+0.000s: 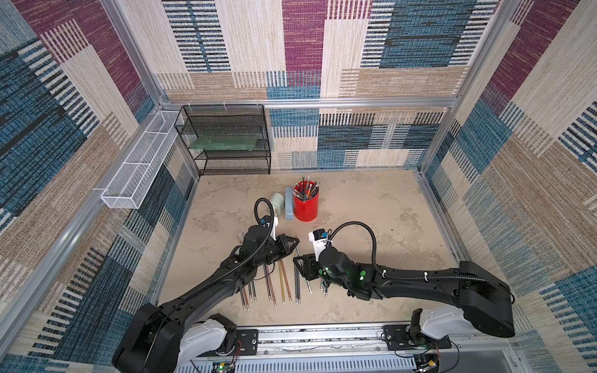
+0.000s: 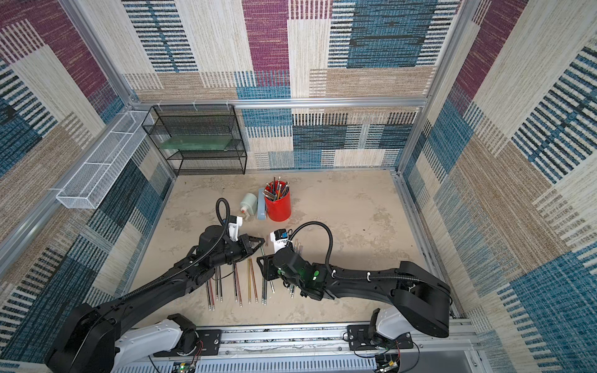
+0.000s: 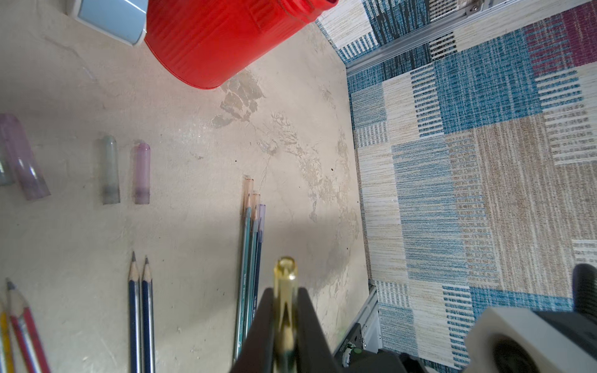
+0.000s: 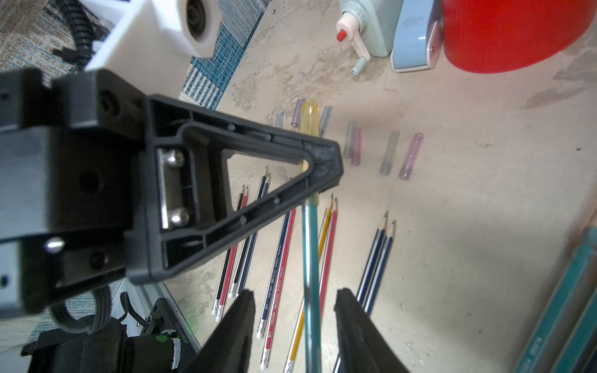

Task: Remove the protective cover of the pencils
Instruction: Remove the protective sleeve from the pencil.

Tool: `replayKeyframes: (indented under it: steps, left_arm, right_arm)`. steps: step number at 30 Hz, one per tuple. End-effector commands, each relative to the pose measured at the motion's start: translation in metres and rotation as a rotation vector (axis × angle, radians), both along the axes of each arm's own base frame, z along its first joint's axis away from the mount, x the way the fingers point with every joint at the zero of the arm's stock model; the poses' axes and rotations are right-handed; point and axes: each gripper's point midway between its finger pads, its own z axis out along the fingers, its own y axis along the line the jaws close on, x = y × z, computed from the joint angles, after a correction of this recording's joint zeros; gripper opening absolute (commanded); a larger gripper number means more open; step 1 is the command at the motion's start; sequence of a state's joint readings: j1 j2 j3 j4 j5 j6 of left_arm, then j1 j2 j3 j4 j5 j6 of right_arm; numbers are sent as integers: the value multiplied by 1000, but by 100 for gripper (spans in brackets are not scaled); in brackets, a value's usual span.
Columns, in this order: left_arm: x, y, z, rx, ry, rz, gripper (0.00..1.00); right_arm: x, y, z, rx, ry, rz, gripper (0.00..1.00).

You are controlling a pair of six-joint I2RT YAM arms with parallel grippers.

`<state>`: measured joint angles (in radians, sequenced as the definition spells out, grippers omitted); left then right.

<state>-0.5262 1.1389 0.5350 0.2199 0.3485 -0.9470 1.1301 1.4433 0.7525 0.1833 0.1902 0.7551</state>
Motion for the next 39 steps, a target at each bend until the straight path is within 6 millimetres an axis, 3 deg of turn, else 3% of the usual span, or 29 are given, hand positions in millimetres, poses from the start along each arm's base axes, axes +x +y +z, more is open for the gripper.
replayKeyframes:
  steps: [1,3,7,13,21,32,39]
  left_arm:
    - [2,-4,12,-22,-46,-21,0]
    - [2,-4,13,-23,-48,-20,0]
    - [1,-2,13,-17,-48,-13,0]
    - [2,2,14,-5,-54,7,0]
    - [1,9,16,10,-70,32,0]
    - [1,15,15,24,-77,57,0]
    - [3,19,9,49,-72,81,0]
  right_arm:
    - [1,7,3,19,-3,22,44]
    - [0,8,1,19,6,26,39]
    - [0,8,0,23,9,28,17]
    - [-5,10,1,36,8,44,0]
    - [-17,16,-3,45,2,75,0]
    - [-38,19,7,76,-47,132,0]
    - [-38,11,3,79,-30,100,0]
